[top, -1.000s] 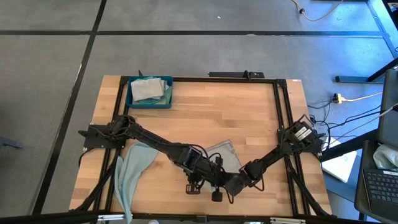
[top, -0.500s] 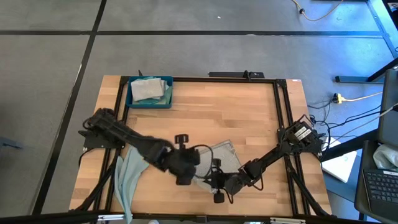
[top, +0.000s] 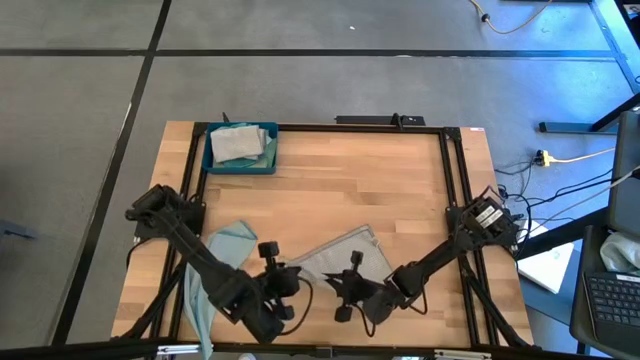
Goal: Fold microfiber towels
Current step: Fold the gray towel
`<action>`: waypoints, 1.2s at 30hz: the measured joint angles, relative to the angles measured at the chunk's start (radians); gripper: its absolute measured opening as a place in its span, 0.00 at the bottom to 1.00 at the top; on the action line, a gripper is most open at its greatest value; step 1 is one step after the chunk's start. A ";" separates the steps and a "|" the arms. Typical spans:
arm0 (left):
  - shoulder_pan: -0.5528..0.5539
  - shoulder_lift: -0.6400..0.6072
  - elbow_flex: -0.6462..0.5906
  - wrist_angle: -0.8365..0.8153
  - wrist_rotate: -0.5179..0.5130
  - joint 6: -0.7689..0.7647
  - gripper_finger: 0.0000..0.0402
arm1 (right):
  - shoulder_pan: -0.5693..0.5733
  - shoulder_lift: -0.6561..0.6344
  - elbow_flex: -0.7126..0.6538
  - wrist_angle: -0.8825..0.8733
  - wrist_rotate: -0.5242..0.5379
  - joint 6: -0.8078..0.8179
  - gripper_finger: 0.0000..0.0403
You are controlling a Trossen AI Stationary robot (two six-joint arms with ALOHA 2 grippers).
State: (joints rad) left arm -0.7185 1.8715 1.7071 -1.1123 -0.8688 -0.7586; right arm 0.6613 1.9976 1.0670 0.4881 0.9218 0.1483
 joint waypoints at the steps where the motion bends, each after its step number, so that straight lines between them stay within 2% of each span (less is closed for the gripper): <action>1: -0.006 0.000 -0.021 0.005 0.000 -0.020 0.00 | 0.007 0.000 0.007 -0.026 0.014 0.008 0.04; 6: -0.028 0.001 -0.106 0.006 -0.032 -0.109 0.03 | 0.044 0.000 0.053 -0.275 0.049 0.191 0.04; 11: -0.042 0.001 -0.151 0.006 -0.109 -0.173 0.05 | 0.091 0.000 0.136 -0.728 0.132 0.529 0.04; 15: -0.043 0.001 -0.186 0.014 -0.172 -0.223 0.06 | 0.121 0.000 0.195 -1.087 0.117 0.840 0.04; 17: -0.039 0.001 -0.209 0.030 -0.200 -0.233 0.07 | 0.138 0.000 0.204 -1.201 0.105 0.959 0.04; 20: -0.027 0.001 -0.232 0.039 -0.210 -0.234 0.06 | 0.166 0.000 0.205 -1.307 0.089 1.076 0.04; 31: 0.022 0.001 -0.283 0.114 -0.213 -0.227 0.08 | 0.222 -0.001 0.204 -1.554 -0.006 1.325 0.04; 36: 0.027 0.001 -0.295 0.140 -0.213 -0.226 0.07 | 0.224 -0.003 0.148 -1.555 -0.134 1.439 0.04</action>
State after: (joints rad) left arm -0.6910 1.8721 1.4124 -0.9721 -1.0816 -0.9844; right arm 0.8856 1.9945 1.2152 -1.0671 0.7882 1.5874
